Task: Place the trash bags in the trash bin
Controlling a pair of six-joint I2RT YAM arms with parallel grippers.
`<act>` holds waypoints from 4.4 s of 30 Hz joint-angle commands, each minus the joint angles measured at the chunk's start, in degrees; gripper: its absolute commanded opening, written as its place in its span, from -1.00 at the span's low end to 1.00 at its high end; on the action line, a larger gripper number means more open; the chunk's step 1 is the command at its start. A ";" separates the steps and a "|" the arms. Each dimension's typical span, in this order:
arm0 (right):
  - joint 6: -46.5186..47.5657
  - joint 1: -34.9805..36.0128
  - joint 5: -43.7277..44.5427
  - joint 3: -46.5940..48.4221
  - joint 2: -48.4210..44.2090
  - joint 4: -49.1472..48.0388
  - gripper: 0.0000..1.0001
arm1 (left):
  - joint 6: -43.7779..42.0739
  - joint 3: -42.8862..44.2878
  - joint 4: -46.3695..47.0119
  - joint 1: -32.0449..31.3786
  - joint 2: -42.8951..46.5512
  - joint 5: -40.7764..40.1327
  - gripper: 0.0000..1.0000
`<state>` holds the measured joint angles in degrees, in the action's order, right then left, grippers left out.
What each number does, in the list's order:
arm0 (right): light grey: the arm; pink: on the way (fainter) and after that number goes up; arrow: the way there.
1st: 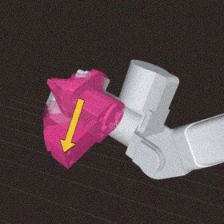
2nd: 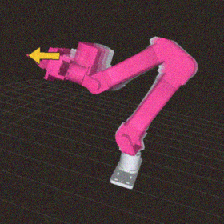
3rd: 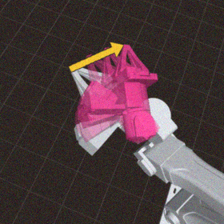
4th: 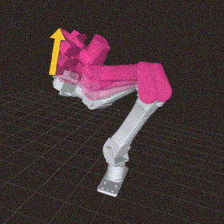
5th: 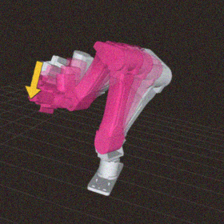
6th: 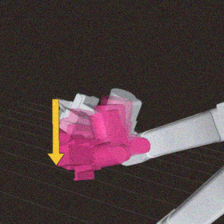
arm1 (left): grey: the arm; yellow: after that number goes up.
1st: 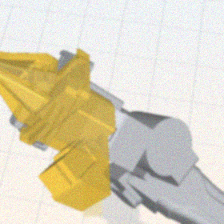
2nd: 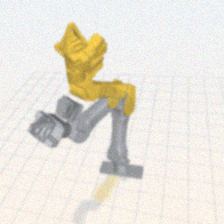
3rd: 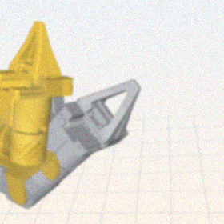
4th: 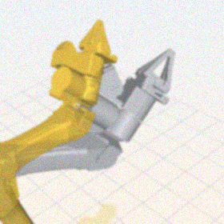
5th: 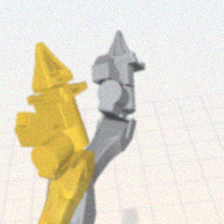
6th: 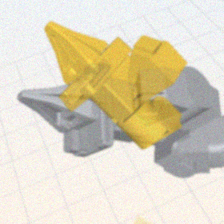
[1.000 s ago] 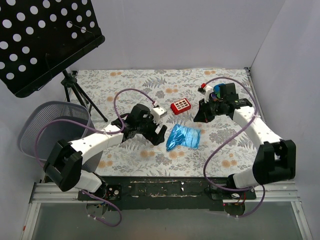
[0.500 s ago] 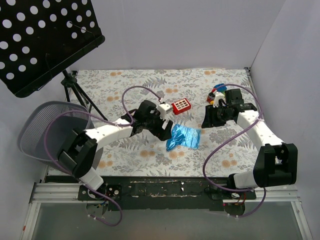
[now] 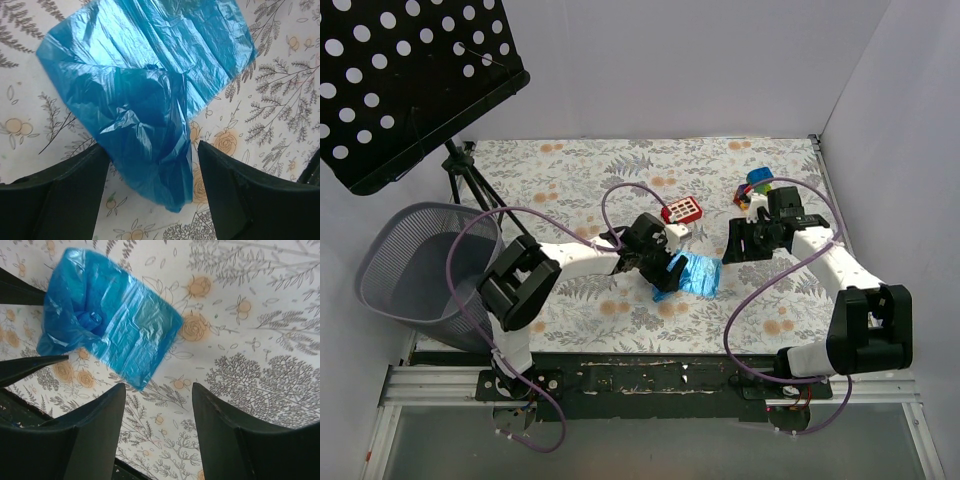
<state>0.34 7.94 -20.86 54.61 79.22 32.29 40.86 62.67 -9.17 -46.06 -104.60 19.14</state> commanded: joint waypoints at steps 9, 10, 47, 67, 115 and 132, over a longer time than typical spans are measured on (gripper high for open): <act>2.73 -0.74 -8.57 -6.62 4.01 -9.70 0.38 | -5.71 4.99 -7.17 0.00 -2.73 3.86 -0.87; 4.74 -1.09 -11.28 -6.88 4.01 -10.66 0.41 | -5.01 5.00 -6.74 1.05 -0.89 6.76 -0.93; 21.45 -0.04 -47.26 3.30 10.42 -32.38 0.75 | -57.47 41.04 -55.61 8.88 4.84 16.73 -1.00; 36.66 4.09 -43.74 14.74 10.61 -19.20 0.77 | -61.69 32.08 -50.78 8.88 13.53 8.38 -1.00; 5.27 6.38 -28.79 38.71 23.52 17.62 -0.97 | -7.71 -14.95 1.88 16.71 23.47 18.66 0.31; 19.09 6.47 -27.39 47.95 13.78 4.54 -0.97 | -3.42 -15.04 -0.67 16.71 23.65 14.44 0.24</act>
<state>19.07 14.37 -48.16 97.89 98.39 44.31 37.91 48.10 -8.93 -29.32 -83.13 36.10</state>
